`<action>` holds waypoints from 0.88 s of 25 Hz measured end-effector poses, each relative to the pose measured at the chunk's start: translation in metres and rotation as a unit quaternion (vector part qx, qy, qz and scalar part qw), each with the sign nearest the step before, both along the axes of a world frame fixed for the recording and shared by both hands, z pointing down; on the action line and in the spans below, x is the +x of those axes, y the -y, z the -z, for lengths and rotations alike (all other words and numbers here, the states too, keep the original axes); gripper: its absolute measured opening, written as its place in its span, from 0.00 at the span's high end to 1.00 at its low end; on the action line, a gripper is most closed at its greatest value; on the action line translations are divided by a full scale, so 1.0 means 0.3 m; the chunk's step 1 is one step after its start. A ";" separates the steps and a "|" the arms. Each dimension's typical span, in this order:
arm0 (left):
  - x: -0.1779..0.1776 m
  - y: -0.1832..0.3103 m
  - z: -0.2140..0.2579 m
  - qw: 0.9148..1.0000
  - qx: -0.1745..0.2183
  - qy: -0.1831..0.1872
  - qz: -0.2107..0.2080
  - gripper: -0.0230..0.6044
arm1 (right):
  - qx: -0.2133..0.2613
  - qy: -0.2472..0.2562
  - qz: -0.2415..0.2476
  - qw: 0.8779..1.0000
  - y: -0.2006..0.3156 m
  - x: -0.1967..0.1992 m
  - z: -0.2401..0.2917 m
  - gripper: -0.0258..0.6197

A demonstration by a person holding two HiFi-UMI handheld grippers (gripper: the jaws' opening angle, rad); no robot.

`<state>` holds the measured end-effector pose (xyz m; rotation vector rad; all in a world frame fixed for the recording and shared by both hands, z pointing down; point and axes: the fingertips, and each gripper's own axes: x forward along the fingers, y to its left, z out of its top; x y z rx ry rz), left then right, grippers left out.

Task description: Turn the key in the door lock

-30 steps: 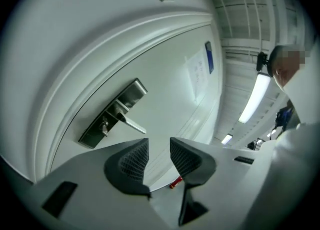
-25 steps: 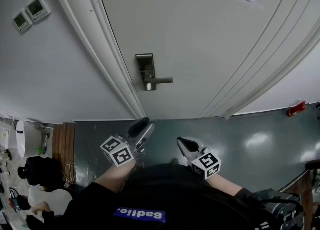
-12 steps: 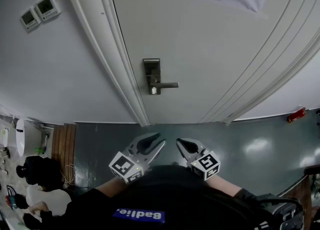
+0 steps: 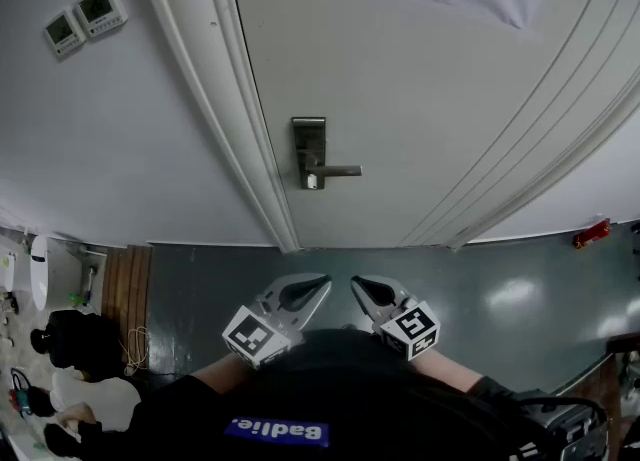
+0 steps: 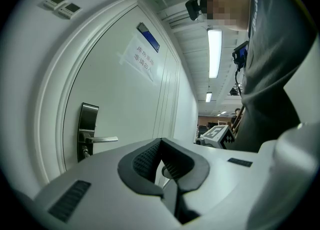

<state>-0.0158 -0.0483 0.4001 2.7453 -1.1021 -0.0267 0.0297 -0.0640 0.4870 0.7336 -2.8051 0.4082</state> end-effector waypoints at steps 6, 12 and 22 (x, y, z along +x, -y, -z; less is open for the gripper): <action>0.008 -0.009 -0.005 1.000 -0.004 -0.001 -0.014 0.95 | 0.011 0.005 0.006 1.000 -0.009 -0.012 0.020 0.96; 0.002 -0.003 -0.009 1.000 -0.004 0.002 -0.018 0.95 | 0.020 0.010 0.010 1.000 -0.008 -0.020 0.033 0.96; -0.013 0.008 -0.007 1.000 -0.003 0.001 -0.015 0.95 | 0.016 0.011 0.009 1.000 0.002 -0.032 0.033 0.96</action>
